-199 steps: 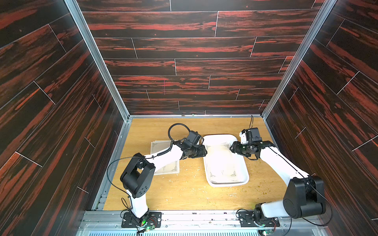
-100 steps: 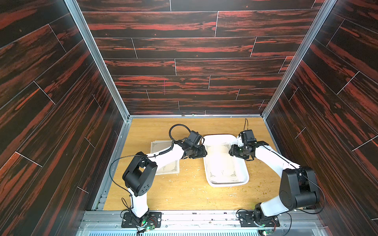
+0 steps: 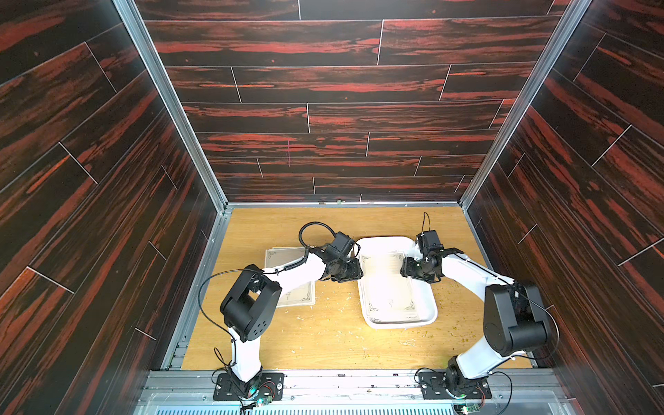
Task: Take out the stationery paper from the storage box
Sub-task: Pick up the stationery paper from the storage box.
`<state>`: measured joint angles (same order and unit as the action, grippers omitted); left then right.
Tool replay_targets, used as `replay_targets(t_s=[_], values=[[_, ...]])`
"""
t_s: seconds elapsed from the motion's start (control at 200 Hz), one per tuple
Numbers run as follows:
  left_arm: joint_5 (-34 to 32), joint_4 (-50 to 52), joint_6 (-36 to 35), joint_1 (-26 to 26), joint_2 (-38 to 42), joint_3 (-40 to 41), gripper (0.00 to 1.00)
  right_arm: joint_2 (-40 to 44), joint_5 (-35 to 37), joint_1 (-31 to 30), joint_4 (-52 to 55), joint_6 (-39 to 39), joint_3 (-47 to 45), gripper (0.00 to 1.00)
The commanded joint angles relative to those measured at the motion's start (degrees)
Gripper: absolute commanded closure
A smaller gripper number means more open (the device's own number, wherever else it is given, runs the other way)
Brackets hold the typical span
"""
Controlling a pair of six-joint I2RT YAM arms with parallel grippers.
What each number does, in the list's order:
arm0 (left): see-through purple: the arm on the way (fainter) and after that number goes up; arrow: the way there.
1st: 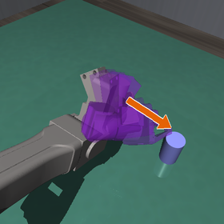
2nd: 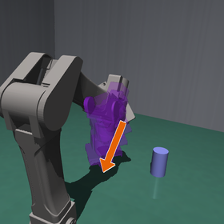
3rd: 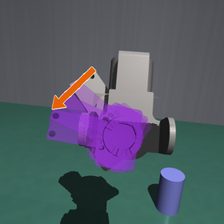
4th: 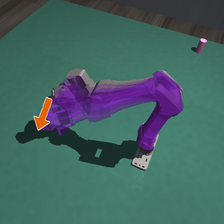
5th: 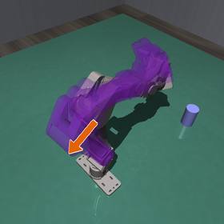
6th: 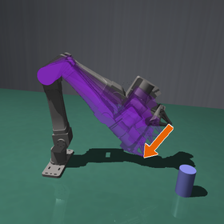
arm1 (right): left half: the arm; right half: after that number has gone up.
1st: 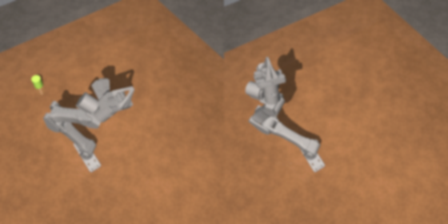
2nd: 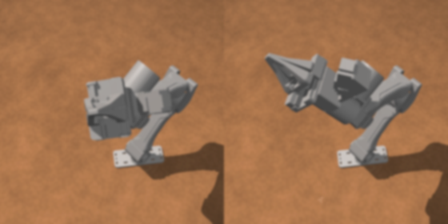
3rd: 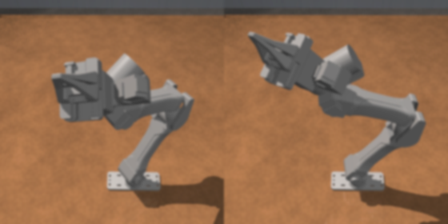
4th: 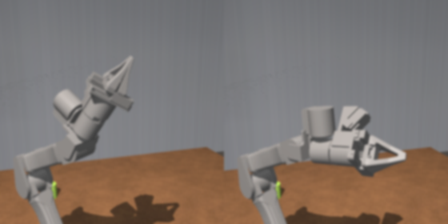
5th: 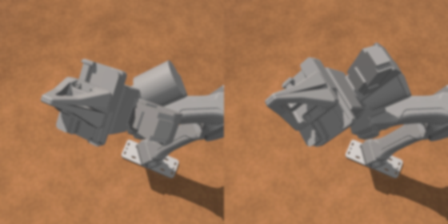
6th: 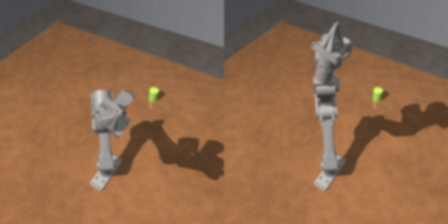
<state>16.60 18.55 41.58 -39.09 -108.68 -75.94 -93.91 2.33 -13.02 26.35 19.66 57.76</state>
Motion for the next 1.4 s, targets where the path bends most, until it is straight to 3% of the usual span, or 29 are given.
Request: replay_targets(t_s=[0.0,0.706,1.398], values=[[0.9,2.0,-0.5,-0.3,-0.3,-2.0,0.56,-1.6,0.5,-0.5,-0.4,-0.7,1.1,0.37],[0.8,3.6,-0.5,-0.2,-1.5,-3.6,0.66,-4.8,0.2,-1.0,-1.2,-1.0,1.8,0.35],[0.7,3.8,-0.2,-0.2,-1.6,-3.7,0.66,-5.8,2.5,-1.9,-1.2,-1.5,2.5,0.34]])
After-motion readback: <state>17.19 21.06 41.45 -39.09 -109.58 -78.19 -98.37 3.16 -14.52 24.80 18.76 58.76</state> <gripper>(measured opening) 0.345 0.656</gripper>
